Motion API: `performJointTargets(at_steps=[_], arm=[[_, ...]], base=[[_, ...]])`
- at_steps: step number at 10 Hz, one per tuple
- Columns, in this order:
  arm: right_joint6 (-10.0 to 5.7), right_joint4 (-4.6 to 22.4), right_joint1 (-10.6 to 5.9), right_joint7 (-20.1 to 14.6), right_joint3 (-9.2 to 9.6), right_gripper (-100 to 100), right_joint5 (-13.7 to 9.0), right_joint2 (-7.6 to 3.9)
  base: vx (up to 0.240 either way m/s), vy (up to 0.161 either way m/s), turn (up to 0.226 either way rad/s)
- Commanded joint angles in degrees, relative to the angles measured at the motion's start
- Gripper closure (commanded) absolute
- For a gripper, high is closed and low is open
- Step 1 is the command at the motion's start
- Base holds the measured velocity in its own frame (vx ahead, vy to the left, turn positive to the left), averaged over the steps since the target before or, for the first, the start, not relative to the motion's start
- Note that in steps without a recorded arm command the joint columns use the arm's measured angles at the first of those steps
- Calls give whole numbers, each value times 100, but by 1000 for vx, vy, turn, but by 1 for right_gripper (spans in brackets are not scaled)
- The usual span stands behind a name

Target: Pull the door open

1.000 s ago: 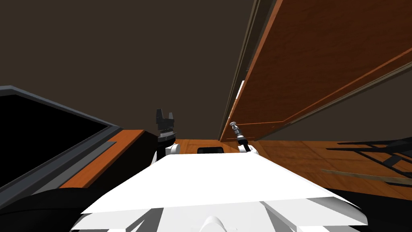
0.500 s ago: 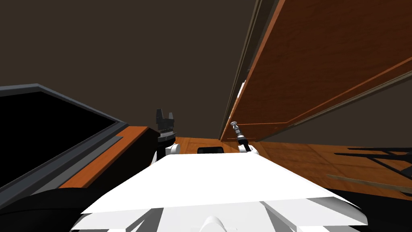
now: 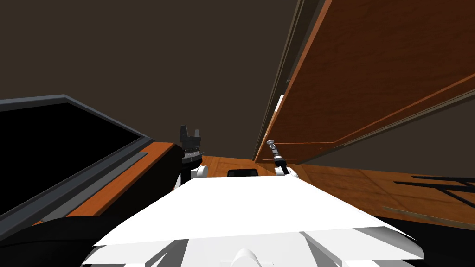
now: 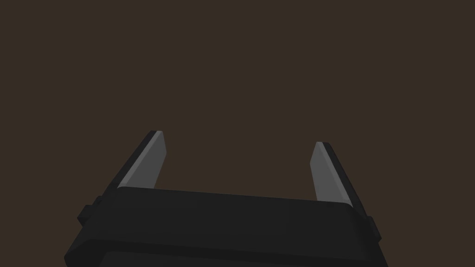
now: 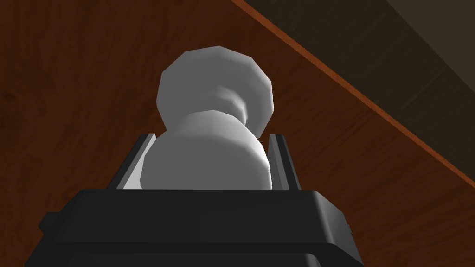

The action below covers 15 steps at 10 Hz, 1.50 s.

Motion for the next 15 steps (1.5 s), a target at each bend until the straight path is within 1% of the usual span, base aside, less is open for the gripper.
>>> performJointTargets(at_steps=[1,2,3,4,5,6,7,8,9,10,11,12,13,14,15], arm=[[0,-62,21,-163,74,100,-20,81],[8,-56,19,-388,91,100,-113,72],[8,-56,19,-402,91,100,-113,72],[16,-49,16,-634,107,100,-206,63],[24,-43,14,-779,125,100,-303,53],[24,-43,14,-880,125,100,-303,53],[33,-36,11,-1084,142,100,-402,43],[33,-36,11,-1120,142,100,-402,43],[41,-29,8,-1344,160,100,-501,33],[50,-22,6,-1489,178,100,-600,24],[50,-22,6,-1599,178,100,-600,24],[59,-16,3,-1787,195,100,-700,14],[59,-16,3,-1839,195,100,-700,14],[68,-9,0,-2044,214,100,-802,4],[68,-9,0,-2079,214,100,-802,4]], base=[[-40,-11,55],[-42,-15,90],[-36,-19,53],[-45,-18,83],[-69,-21,159],[-54,-20,69],[-57,-24,97],[-39,-23,43],[-41,-20,94],[-65,-33,181],[-51,-19,61],[-56,-15,76],[-43,-14,53],[-46,-15,96],[-37,-20,59]])
